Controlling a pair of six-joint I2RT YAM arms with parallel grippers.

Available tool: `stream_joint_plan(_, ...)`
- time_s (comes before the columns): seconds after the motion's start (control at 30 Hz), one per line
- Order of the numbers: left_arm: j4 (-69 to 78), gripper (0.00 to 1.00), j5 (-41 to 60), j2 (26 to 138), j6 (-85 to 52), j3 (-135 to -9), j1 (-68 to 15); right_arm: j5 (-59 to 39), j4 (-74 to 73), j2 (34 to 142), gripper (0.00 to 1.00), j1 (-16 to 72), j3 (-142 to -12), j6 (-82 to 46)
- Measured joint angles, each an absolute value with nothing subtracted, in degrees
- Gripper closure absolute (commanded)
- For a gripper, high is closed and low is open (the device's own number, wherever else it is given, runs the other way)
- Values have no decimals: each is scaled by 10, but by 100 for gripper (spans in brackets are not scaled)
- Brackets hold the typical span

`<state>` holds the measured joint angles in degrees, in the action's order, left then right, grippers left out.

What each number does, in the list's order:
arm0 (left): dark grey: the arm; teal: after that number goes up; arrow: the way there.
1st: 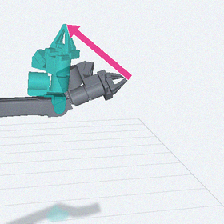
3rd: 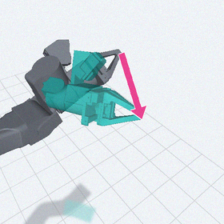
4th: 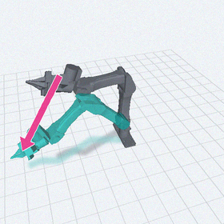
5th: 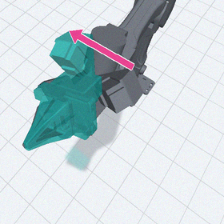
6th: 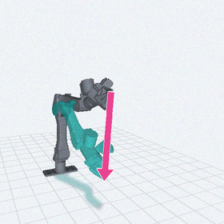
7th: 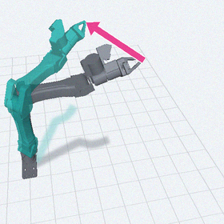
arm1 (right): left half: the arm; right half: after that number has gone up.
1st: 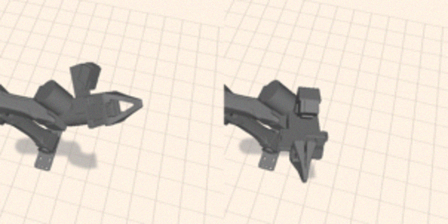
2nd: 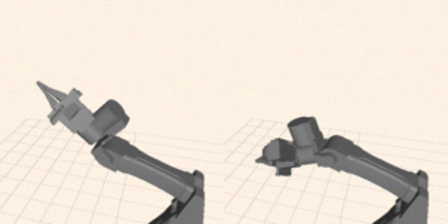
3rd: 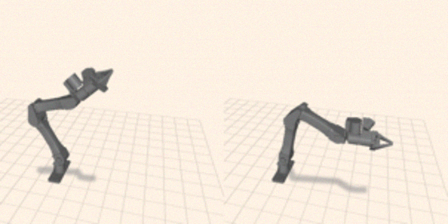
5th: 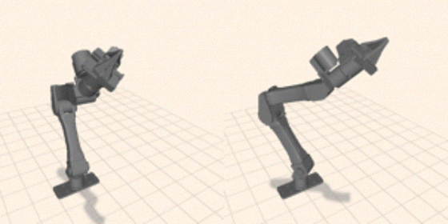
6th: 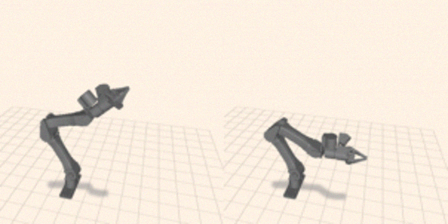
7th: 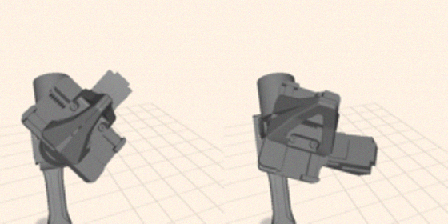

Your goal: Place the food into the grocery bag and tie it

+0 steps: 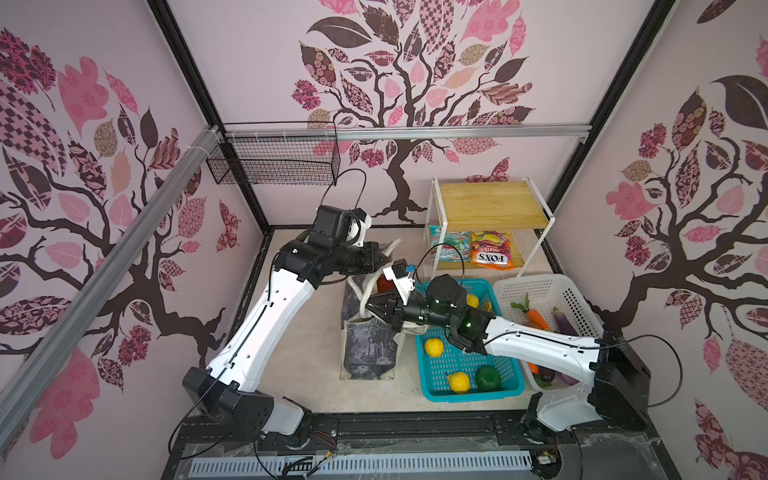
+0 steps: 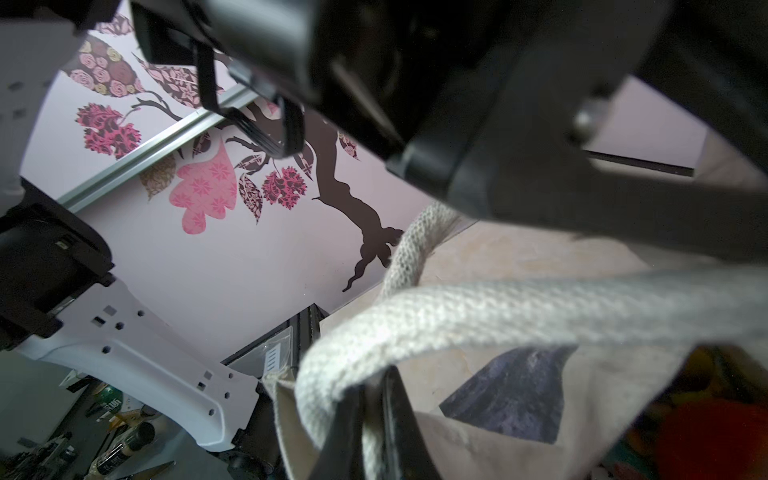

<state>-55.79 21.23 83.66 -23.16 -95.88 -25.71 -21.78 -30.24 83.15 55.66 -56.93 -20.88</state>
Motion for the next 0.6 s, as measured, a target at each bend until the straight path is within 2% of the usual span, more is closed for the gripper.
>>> stream_joint_plan(0.1,-594,76,206,849,-210,-978,-263,-233,-310,836,100,554,-570,-210)
stream_joint_plan(0.17,-617,66,190,854,-198,-1000,-263,-241,-316,841,100,554,-575,-210)
stream_joint_plan(0.27,-656,44,147,855,-181,-1044,-263,-250,-324,852,100,554,-588,-211)
stream_joint_plan(0.33,-695,22,104,864,-173,-1102,-263,-253,-329,856,100,554,-592,-213)
stream_joint_plan(0.43,-738,13,44,886,-168,-1209,-262,-255,-333,864,100,554,-595,-218)
stream_joint_plan(0.6,-783,10,-34,899,-162,-1294,-263,-258,-337,872,100,554,-599,-221)
